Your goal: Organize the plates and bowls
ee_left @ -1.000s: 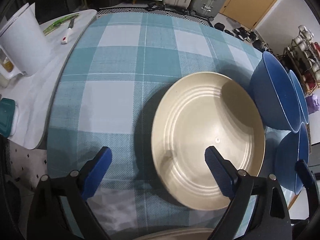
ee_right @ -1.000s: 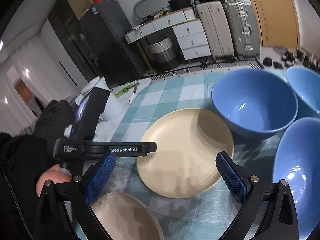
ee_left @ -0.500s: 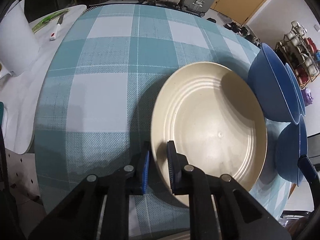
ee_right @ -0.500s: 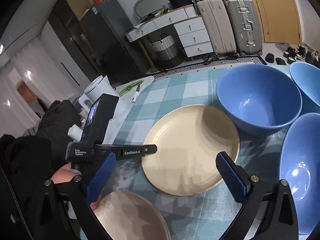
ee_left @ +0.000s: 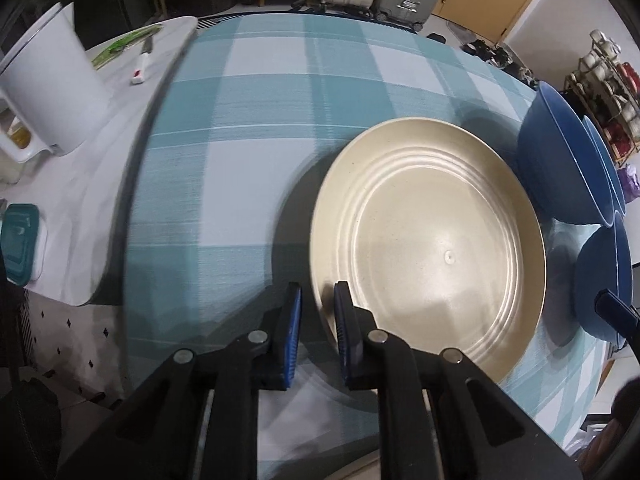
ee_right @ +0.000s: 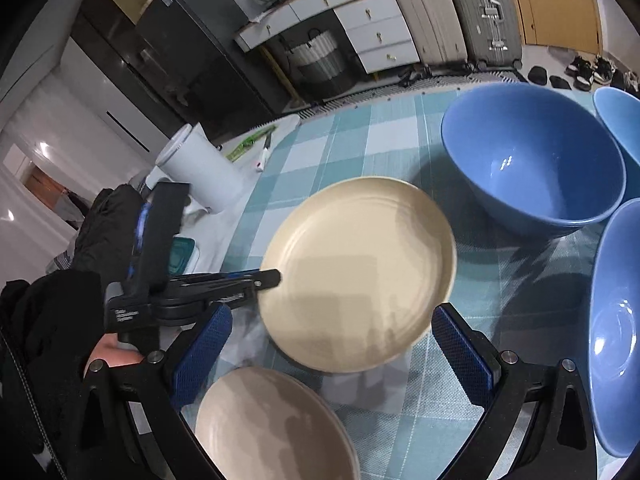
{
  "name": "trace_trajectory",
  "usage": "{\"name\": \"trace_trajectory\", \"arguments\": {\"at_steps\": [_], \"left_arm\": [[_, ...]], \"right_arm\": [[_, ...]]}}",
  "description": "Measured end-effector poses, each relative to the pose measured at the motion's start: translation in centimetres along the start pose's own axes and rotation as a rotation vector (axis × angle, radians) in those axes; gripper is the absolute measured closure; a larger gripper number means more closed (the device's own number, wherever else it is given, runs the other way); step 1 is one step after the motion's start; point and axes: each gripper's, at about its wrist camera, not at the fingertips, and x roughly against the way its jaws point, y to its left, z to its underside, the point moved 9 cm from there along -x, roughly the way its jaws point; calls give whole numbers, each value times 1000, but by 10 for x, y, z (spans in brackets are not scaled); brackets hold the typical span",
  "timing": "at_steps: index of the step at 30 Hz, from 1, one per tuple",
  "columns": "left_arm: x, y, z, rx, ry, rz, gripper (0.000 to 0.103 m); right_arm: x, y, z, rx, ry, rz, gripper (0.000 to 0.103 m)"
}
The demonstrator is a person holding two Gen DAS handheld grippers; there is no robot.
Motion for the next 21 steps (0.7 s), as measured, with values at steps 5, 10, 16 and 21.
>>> {"name": "trace_trajectory", "arguments": {"at_steps": [5, 10, 16, 21], "left_arm": [[8, 24, 5, 57, -12, -16, 89], [12, 39, 12, 70, -10, -23, 89], [16, 48, 17, 74, -7, -43, 89], [18, 52, 19, 62, -13, -72, 88]], "right_arm": [[-17, 6, 0, 28, 73, -12, 1], [-31, 3, -7, 37, 95, 31, 1], [-51, -7, -13, 27, 88, 48, 1], [-71, -15, -11, 51, 114, 80, 1]]}}
